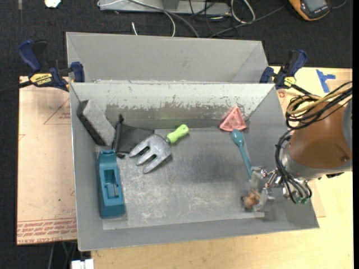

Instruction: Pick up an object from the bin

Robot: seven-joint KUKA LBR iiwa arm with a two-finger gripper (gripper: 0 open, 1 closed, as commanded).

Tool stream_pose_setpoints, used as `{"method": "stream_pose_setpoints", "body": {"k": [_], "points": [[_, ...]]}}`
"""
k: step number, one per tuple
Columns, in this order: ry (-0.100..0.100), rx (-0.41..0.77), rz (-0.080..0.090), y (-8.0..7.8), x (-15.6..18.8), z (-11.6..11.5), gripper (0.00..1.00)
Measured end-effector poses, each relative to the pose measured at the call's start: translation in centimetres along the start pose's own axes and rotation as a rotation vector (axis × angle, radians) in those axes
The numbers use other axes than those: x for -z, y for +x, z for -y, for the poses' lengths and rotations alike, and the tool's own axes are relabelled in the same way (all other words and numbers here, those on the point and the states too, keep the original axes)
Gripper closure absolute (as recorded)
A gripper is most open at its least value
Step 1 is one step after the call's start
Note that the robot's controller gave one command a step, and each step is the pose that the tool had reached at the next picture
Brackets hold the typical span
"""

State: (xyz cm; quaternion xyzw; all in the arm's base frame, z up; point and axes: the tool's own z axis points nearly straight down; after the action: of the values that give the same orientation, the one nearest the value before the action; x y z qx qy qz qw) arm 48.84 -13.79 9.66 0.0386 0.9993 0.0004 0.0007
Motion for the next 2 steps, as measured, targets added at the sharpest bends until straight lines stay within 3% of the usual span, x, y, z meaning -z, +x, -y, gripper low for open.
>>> {"method": "stream_pose_setpoints", "body": {"k": [2], "points": [[0.0,0.0,0.0,0.0,0.0,0.01,1.0]]}}
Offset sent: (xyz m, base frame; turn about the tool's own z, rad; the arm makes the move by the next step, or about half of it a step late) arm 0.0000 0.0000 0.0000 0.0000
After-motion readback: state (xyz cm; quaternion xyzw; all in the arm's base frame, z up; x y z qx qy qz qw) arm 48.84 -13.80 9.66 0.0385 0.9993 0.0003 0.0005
